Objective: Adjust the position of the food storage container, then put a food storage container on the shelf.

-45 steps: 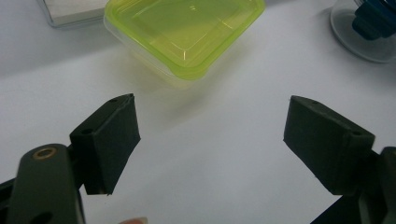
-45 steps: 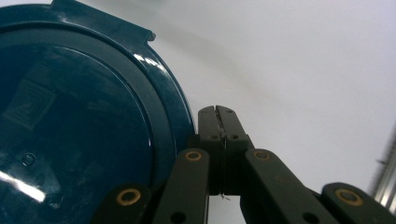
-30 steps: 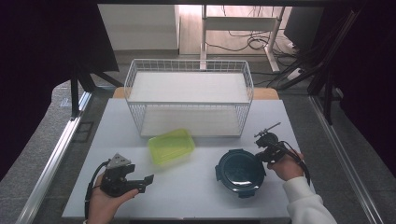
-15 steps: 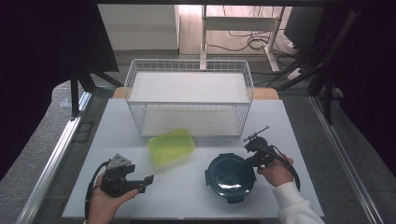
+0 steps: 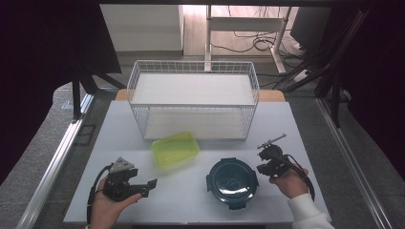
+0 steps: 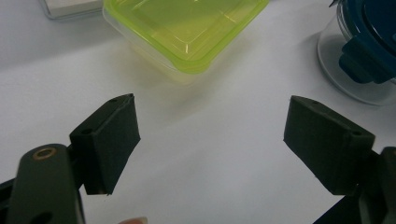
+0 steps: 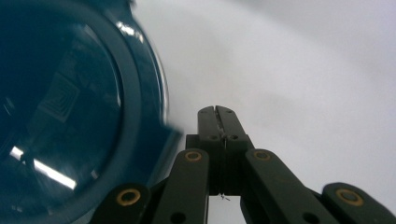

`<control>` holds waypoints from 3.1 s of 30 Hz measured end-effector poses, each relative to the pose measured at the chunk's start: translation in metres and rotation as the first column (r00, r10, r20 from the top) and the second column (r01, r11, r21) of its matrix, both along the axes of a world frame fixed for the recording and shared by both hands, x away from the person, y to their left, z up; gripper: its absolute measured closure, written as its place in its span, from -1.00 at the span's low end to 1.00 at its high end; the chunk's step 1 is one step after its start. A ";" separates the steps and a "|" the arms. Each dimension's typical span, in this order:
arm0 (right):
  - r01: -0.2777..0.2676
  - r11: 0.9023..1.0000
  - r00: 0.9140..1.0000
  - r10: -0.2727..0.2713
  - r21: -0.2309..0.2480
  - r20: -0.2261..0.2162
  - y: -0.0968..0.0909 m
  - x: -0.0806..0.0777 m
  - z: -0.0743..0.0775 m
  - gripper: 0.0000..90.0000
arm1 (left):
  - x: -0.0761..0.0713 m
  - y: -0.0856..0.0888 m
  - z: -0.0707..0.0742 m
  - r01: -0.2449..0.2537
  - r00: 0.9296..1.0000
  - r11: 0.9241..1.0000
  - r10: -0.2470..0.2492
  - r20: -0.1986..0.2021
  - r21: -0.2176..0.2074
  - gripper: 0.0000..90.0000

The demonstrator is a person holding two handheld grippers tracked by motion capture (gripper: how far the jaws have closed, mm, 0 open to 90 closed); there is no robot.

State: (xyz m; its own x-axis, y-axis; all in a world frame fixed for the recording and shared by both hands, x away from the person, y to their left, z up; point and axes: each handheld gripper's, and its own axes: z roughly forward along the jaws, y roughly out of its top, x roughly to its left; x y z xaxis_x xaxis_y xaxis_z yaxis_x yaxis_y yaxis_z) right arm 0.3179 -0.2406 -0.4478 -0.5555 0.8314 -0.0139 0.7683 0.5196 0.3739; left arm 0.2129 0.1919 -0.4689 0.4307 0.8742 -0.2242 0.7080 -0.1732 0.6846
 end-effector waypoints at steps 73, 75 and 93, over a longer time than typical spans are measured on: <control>-0.090 0.926 0.963 -0.014 0.367 0.271 0.005 -0.066 0.007 -0.37 | -0.002 -0.007 -0.003 -0.002 0.999 0.999 0.004 0.053 -0.039 -0.57; -0.083 0.923 0.959 -0.029 0.376 0.283 0.001 -0.067 0.005 -0.48 | -0.002 -0.005 -0.002 -0.007 0.999 0.999 0.010 0.054 -0.046 -0.59; -0.096 0.884 0.975 -0.010 0.458 0.222 -0.003 -0.069 -0.003 -0.57 | -0.002 -0.009 -0.001 -0.002 0.999 0.995 0.005 0.032 -0.096 -0.63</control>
State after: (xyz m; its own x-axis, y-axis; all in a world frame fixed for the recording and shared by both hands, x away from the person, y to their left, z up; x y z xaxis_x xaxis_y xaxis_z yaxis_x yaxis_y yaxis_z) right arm 0.2488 -0.2435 -0.4504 -0.6182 0.7467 0.2455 0.6242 0.2767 0.7306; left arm 0.2106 0.1826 -0.4695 0.4359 0.8509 -0.2931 0.6861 -0.1035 0.7201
